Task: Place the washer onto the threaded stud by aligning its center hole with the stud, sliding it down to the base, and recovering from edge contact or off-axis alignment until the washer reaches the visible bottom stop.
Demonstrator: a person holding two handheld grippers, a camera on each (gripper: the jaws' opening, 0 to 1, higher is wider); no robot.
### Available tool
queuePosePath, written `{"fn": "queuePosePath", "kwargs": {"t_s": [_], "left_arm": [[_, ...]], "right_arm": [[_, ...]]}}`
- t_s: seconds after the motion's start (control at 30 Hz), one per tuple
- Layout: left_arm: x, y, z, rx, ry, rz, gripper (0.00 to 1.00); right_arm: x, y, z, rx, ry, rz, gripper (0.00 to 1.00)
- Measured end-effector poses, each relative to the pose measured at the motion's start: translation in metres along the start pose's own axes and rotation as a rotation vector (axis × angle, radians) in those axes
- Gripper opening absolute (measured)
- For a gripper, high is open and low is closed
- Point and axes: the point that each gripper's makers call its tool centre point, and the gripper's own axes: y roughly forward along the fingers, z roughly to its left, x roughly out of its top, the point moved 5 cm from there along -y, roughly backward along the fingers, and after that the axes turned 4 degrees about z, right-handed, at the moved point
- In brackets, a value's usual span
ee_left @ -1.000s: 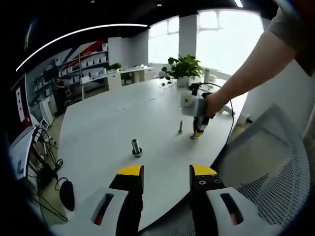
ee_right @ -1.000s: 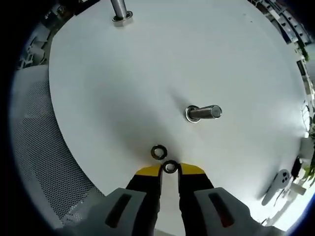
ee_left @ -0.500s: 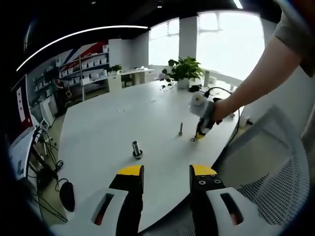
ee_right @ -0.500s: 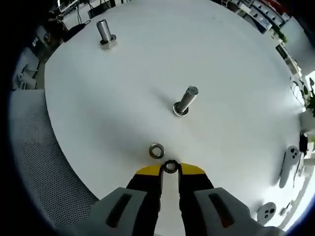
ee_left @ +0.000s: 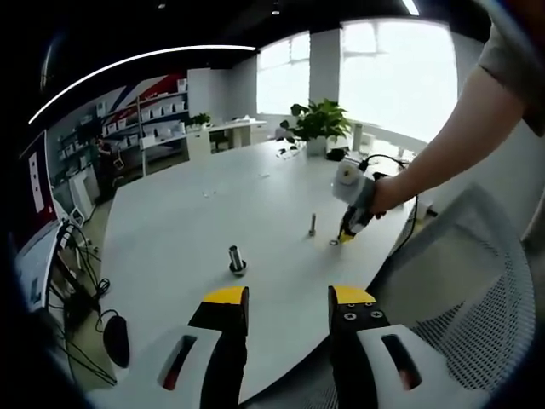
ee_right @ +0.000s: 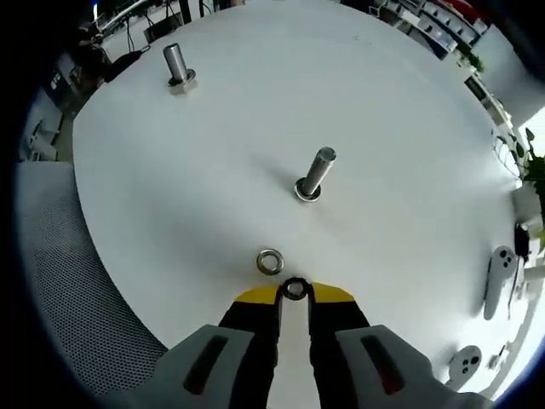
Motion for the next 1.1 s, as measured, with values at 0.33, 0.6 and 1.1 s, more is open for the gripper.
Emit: {"fn": "queuePosePath", "kwargs": {"t_s": [0.33,0.6,1.1], "left_arm": [[0.000,0.001,-0.001,-0.007,0.009,0.008,0.36],[0.000,0.000,0.000,-0.003,0.004,0.003,0.36],[-0.001,0.000,0.000,0.006,0.015,0.007,0.36]], "right_arm": [[0.002,-0.010,-0.003,0.028,0.034,-0.039,0.13],[0.004,-0.023,-0.011,0.024,0.052,-0.091,0.13],[0.038,-0.058,-0.024,-0.012,0.022,-0.244,0.13]]}}
